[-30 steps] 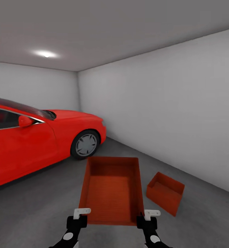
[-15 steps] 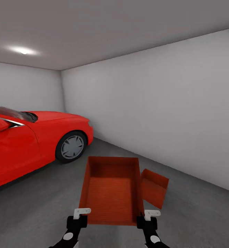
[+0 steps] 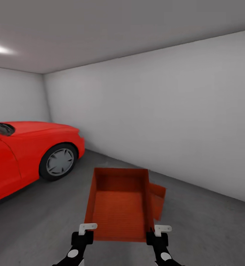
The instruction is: Move the two storage containers from the living room to the garage. In the garage, place one container on the floor and stack the other container on top of it (either order is fine).
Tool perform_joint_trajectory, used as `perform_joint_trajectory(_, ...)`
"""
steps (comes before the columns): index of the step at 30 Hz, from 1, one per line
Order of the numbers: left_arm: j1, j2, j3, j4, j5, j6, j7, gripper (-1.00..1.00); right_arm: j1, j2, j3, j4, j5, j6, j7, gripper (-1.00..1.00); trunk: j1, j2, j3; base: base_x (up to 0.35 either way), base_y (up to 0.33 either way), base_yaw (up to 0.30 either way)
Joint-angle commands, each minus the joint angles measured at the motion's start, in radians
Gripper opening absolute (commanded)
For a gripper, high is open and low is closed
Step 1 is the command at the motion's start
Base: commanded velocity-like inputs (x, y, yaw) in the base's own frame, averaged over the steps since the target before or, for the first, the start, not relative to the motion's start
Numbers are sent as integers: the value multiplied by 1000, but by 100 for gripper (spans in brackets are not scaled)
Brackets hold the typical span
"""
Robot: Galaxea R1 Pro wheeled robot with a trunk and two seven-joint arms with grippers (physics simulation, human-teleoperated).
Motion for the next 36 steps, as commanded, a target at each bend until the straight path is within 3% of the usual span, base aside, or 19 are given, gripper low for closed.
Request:
perform_joint_trajectory(1,0,1,2,2,3,-1,10,-100,-2,0,-21,-58,18,-18,14,-100,1,-1,-2,304,0,-273)
perform_joint_trajectory(10,0,1,1,2,3,-2,10,-100,-2,0,-21,-58,18,-18,14,-100,1,-1,-2,317,0,-220)
perform_joint_trajectory(36,0,1,1,2,1,-2,10,-100,-2,1,-21,-58,17,-18,13,-100,1,-1,-2,322,0,-15)
